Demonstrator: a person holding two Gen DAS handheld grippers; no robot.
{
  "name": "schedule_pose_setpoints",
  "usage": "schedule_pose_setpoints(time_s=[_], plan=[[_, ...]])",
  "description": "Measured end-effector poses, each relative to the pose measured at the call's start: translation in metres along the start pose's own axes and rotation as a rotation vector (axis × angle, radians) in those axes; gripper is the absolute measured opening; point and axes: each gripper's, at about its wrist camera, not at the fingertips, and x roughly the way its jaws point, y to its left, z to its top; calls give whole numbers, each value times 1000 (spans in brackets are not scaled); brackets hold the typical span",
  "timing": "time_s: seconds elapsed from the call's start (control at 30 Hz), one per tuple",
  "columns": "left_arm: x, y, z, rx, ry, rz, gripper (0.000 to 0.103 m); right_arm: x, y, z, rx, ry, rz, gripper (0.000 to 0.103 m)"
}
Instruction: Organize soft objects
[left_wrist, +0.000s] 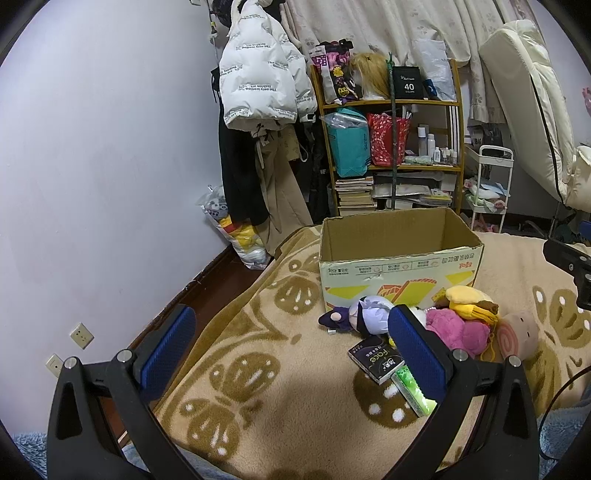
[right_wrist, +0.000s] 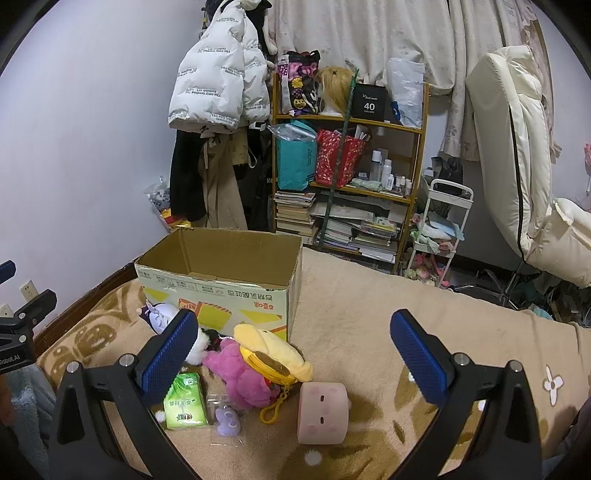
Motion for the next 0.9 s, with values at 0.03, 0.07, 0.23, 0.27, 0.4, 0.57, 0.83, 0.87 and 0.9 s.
schedule_pose_setpoints(time_s=[0.03, 0.07, 0.23, 0.27, 0.4, 0.57, 0.83, 0.87, 0.9], plan=[[0, 0, 0, 0, -1, 0, 102, 1, 0, -1, 1, 0, 0, 103], [0, 0, 0, 0, 0, 0, 102, 0, 0, 0, 1, 0, 1, 103], [0, 0, 0, 0, 0, 1, 102, 1, -1, 0, 0, 0, 1, 103], [0, 0, 0, 0, 0, 1, 102, 0, -1, 1, 0, 2, 2, 103], [0, 0, 0, -1, 0, 1, 102, 1, 0, -2, -3, 4, 4, 103], [0, 0, 0, -1, 1, 1, 102, 1, 0, -2, 0, 4, 2, 103], [0, -1, -1, 0, 2, 1, 102, 1, 0, -2, -2, 6, 3, 103], [0, -2, -1, 1, 3, 1, 102, 1, 0, -2, -2, 5, 3, 103], [0, -1, -1, 1, 1, 3, 102, 1, 0, -2, -2, 5, 3, 103]])
